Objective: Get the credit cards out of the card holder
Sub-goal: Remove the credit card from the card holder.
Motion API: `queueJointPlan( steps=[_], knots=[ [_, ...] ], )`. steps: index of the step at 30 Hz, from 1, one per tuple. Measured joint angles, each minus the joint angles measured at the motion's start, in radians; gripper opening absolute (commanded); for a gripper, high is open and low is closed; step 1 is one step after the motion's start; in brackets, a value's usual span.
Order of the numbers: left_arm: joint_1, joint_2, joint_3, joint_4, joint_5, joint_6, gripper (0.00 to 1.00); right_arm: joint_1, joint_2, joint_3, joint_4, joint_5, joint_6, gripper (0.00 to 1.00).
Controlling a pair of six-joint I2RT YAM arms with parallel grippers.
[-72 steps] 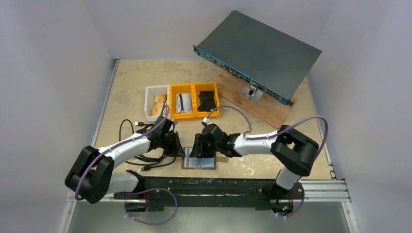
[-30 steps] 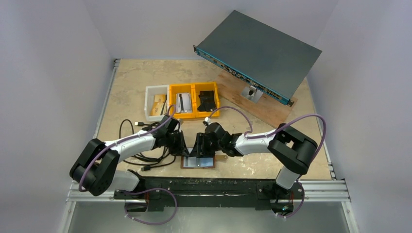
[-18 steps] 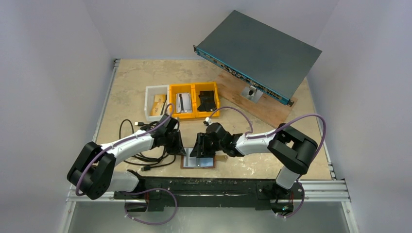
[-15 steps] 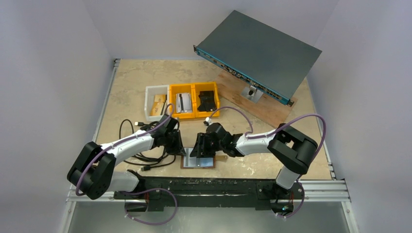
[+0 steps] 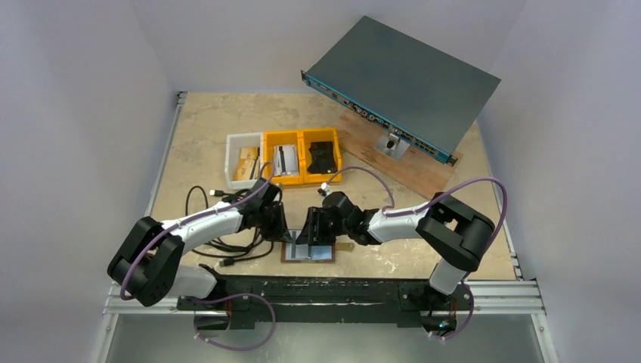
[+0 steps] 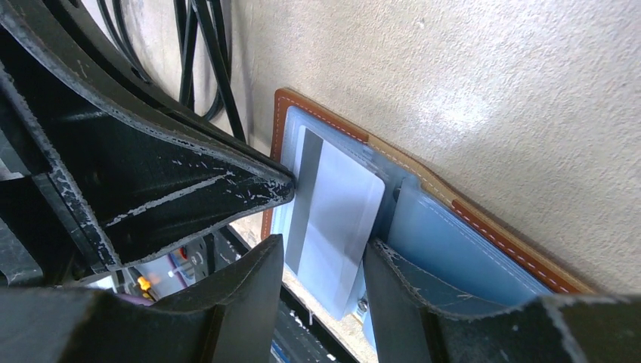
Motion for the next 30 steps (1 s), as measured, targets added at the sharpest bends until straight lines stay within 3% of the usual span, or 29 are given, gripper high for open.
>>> queueJointPlan(
  steps=[18,30],
  knots=[
    [-0.024,0.051,-0.001,0.076,0.023,-0.099,0.0,-0.07,-0.029,-0.16,0.225,-0.08,0.08,0.43],
    [-0.025,0.05,-0.002,0.075,0.02,-0.115,0.0,-0.129,-0.011,-0.3,0.46,-0.161,0.186,0.32]
  ],
)
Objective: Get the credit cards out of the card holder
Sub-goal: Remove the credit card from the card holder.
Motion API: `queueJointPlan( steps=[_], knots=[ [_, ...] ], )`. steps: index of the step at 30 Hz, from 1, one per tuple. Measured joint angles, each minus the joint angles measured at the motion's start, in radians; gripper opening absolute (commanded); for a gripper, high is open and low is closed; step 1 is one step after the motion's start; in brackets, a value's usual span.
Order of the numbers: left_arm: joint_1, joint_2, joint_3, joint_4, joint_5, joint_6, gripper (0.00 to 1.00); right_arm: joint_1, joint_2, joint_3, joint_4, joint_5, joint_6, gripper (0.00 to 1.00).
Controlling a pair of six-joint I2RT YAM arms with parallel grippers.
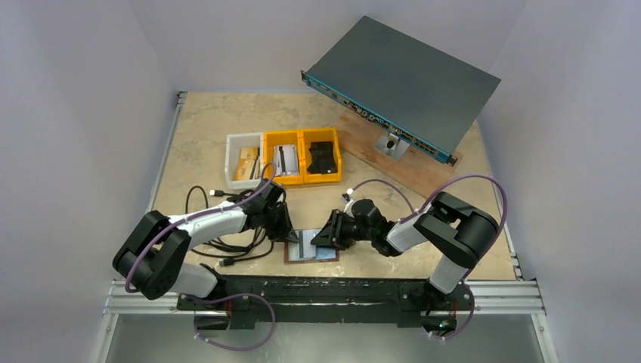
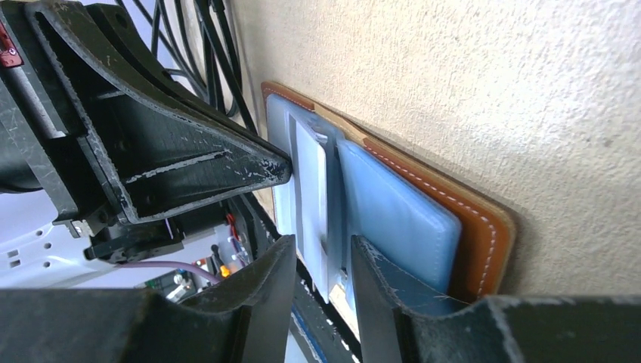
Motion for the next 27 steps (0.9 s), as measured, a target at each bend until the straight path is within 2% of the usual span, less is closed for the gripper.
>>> queueJointPlan(
  steps=[11,23,25,27],
  knots=[
    [0.0,0.0,0.0,-0.001,-0.002,-0.006,0.0,-0.002,0.043,-0.034,0.087,-0.022,0.049,0.08],
    [0.0,0.0,0.0,-0.002,-0.002,-0.006,0.0,-0.002,0.044,-0.033,0.093,-0.025,0.049,0.11],
    [0.0,0.0,0.0,-0.002,-0.002,-0.006,0.0,-0.002,0.053,-0.03,0.099,-0.028,0.049,0.09],
    [0.0,0.001,0.0,-0.002,-0.002,-0.006,0.0,-0.002,0.064,-0.026,0.107,-0.033,0.049,0.02]
  ],
)
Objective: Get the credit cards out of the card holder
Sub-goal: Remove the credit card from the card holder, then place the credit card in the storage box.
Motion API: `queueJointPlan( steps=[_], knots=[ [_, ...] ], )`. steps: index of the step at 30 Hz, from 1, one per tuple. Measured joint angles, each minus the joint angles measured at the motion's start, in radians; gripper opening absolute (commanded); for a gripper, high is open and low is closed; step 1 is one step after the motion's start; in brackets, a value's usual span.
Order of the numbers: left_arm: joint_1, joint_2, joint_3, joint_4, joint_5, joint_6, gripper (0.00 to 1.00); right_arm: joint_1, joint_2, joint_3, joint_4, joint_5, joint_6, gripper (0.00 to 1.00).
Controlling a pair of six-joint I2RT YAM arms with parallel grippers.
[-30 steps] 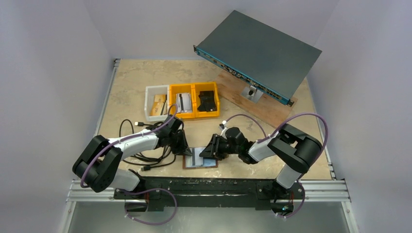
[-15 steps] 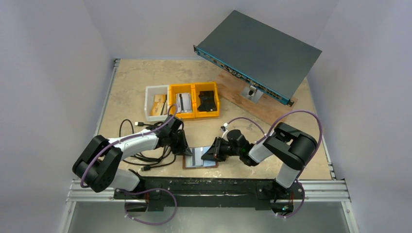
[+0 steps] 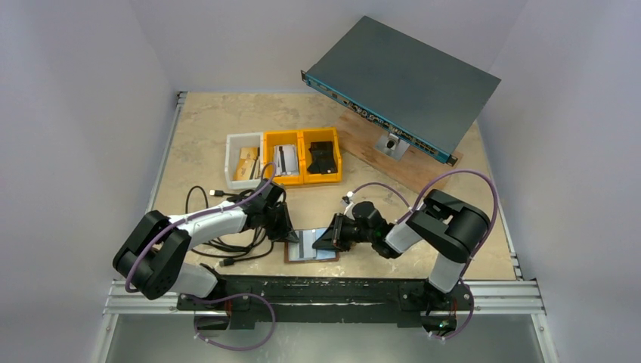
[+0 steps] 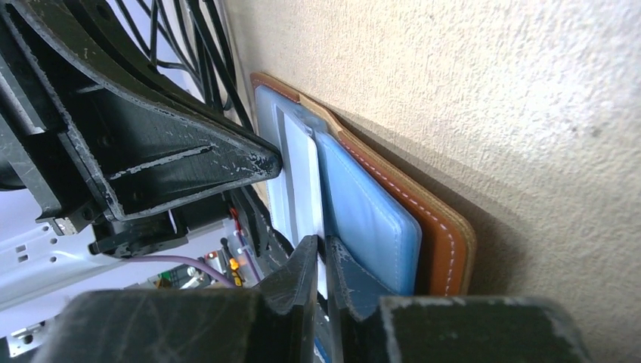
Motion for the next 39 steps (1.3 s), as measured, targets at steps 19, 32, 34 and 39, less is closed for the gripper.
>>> queueJointPlan(
  steps=[19,32,34,39],
  knots=[
    [0.006,0.0,0.002,-0.006,-0.004,0.0,0.0,-0.02,-0.234,-0.029,-0.246,0.1,-0.073,0.0],
    [0.008,-0.046,0.008,-0.064,-0.045,0.034,0.2,-0.034,-0.426,-0.039,-0.454,0.172,-0.119,0.0],
    [0.011,-0.069,0.018,-0.098,-0.052,0.046,0.32,-0.039,-0.442,-0.039,-0.467,0.171,-0.12,0.0],
    [0.013,-0.176,0.073,-0.154,-0.045,0.082,0.5,-0.073,-0.47,-0.036,-0.476,0.144,-0.114,0.0]
  ],
)
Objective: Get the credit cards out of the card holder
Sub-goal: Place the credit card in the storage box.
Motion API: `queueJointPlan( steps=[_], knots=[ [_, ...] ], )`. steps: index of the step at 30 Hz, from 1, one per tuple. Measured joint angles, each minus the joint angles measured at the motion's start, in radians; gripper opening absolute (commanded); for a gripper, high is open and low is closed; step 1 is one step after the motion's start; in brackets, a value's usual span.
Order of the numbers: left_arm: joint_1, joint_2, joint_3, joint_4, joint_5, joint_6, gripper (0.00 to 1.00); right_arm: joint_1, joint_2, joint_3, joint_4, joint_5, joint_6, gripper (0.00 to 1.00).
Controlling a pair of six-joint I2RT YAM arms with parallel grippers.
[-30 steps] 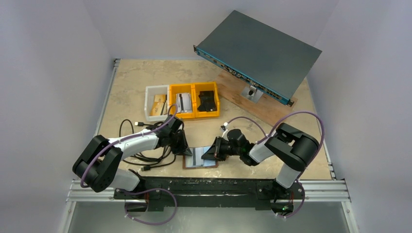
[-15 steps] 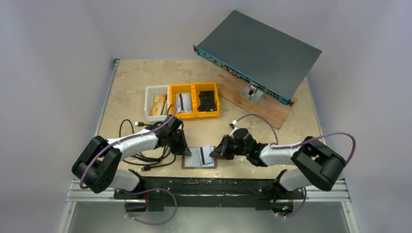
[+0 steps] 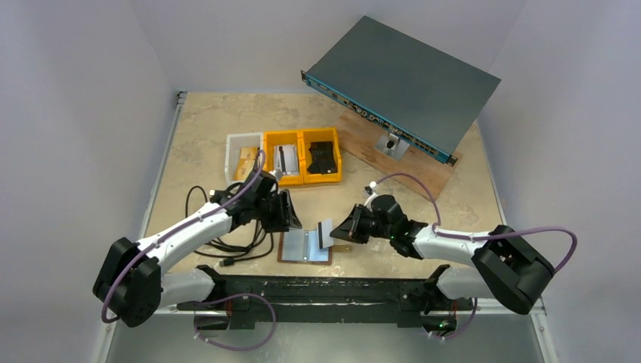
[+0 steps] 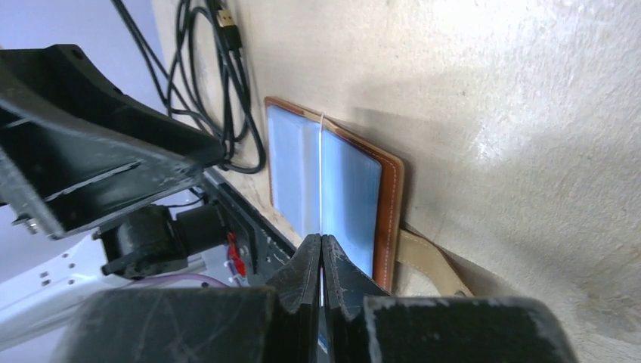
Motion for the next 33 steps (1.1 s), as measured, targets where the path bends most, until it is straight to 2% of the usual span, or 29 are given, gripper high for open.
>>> queueJointPlan(
  steps=[4,9,17,20,23,25,27,29,30,31,33],
  knots=[
    [0.006,-0.05,0.039,0.018,0.061,0.009,0.56,-0.043,-0.031,0.007,0.003,-0.046,0.013,0.0],
    [0.021,-0.065,0.019,0.096,0.167,-0.003,0.59,-0.092,-0.06,0.039,0.035,-0.116,0.043,0.0],
    [0.026,-0.072,-0.033,0.277,0.293,-0.069,0.59,-0.115,-0.045,0.043,0.203,-0.227,0.15,0.0],
    [0.029,-0.072,-0.046,0.333,0.323,-0.101,0.56,-0.119,-0.04,0.033,0.269,-0.249,0.19,0.0],
    [0.034,-0.07,-0.063,0.397,0.351,-0.137,0.48,-0.122,-0.038,0.027,0.296,-0.267,0.211,0.0],
    [0.038,-0.066,-0.073,0.438,0.369,-0.163,0.38,-0.122,-0.037,0.027,0.3,-0.273,0.217,0.0],
    [0.04,-0.061,-0.079,0.474,0.381,-0.188,0.21,-0.122,-0.037,0.027,0.298,-0.276,0.217,0.0],
    [0.042,-0.057,-0.081,0.496,0.389,-0.206,0.0,-0.123,-0.037,0.027,0.291,-0.281,0.213,0.0],
    [0.044,-0.056,-0.081,0.507,0.394,-0.213,0.0,-0.123,-0.037,0.027,0.283,-0.281,0.206,0.01],
    [0.045,-0.056,-0.081,0.517,0.401,-0.222,0.0,-0.124,-0.037,0.027,0.272,-0.28,0.203,0.08],
    [0.045,-0.056,-0.08,0.529,0.408,-0.228,0.0,-0.123,-0.039,0.035,0.232,-0.275,0.183,0.28]
  ],
)
